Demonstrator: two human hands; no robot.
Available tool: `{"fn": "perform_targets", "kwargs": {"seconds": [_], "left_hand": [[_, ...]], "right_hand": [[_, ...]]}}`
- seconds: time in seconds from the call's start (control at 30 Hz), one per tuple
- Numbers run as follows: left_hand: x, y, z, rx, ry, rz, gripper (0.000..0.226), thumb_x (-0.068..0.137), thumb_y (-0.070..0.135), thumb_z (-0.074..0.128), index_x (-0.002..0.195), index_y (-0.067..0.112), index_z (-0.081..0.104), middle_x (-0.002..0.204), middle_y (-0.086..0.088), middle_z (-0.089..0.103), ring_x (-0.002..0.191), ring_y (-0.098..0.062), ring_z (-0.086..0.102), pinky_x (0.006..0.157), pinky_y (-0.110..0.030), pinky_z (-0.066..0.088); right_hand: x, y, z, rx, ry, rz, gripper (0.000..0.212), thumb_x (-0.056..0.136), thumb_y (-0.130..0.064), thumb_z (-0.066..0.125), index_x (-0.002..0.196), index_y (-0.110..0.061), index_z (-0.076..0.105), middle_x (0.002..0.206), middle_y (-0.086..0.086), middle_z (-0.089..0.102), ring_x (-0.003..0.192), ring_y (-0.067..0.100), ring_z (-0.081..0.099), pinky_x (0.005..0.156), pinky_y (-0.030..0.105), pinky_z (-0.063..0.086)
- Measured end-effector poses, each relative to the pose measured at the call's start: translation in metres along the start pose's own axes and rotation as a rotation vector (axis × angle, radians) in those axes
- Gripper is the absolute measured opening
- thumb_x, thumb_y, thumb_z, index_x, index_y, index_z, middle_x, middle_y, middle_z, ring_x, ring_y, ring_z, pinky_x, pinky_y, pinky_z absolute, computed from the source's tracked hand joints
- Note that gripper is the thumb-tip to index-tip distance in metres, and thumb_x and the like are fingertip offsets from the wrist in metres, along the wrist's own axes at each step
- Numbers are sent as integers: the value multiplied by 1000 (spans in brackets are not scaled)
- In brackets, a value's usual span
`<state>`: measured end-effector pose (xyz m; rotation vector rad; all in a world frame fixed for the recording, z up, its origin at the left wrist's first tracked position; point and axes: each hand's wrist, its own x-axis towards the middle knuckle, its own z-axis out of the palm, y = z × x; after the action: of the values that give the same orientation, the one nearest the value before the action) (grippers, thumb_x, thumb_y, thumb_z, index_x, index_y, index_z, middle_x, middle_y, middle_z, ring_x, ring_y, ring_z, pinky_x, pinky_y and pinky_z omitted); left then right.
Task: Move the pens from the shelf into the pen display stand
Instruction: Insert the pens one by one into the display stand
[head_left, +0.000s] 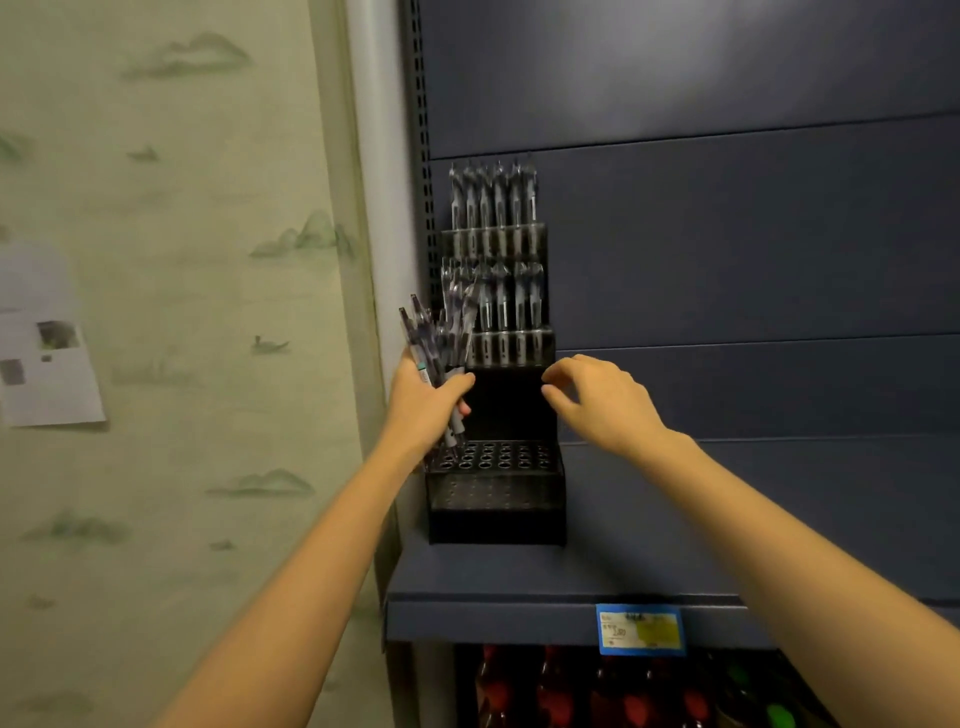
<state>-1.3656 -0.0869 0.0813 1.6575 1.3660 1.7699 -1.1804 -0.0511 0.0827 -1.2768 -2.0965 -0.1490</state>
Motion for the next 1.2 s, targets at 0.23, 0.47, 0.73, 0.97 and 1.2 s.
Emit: {"fn": "perform_targets", "kwargs": {"seconds": [0.23, 0.47, 0.73, 0.97, 1.2], "left_hand": [[13, 3, 16, -118, -60, 21, 21, 88, 7, 63, 104, 4, 50, 58, -8, 57, 39, -5, 54, 45, -18, 48], [21, -5, 16, -149, -73, 39, 22, 89, 10, 63, 108, 4, 56, 57, -6, 60, 43, -9, 57, 46, -18, 47], [36, -5, 10, -124, -99, 63, 15, 93, 24, 60, 89, 31, 48, 58, -17, 59, 28, -14, 46, 28, -17, 33], [53, -9, 9, -170, -100, 79, 14, 92, 28, 60, 90, 24, 47, 47, -6, 58, 45, -23, 55, 50, -30, 47], [57, -23, 2, -170, -96, 68, 16, 93, 20, 59, 90, 9, 48, 44, -5, 52, 29, -13, 44, 37, -19, 42]], "right_hand": [[32, -29, -13, 445, 113, -22, 31, 97, -40, 46, 109, -21, 66, 99, -1, 70, 84, 17, 65, 82, 41, 53], [55, -49, -10, 605, 138, 11, 20, 94, -31, 56, 102, -16, 67, 94, -1, 68, 85, 14, 67, 82, 31, 51], [80, -59, -9, 473, 143, 14, 14, 96, -29, 51, 90, -17, 57, 87, -1, 66, 91, 19, 66, 89, 43, 52], [102, -51, -19, 502, 237, 92, 21, 97, -28, 49, 98, -8, 57, 95, 9, 67, 91, 26, 66, 88, 47, 52], [120, -22, -56, 447, 415, 94, 23, 100, -25, 46, 115, -9, 52, 82, -9, 53, 87, 22, 65, 90, 46, 52]]}}
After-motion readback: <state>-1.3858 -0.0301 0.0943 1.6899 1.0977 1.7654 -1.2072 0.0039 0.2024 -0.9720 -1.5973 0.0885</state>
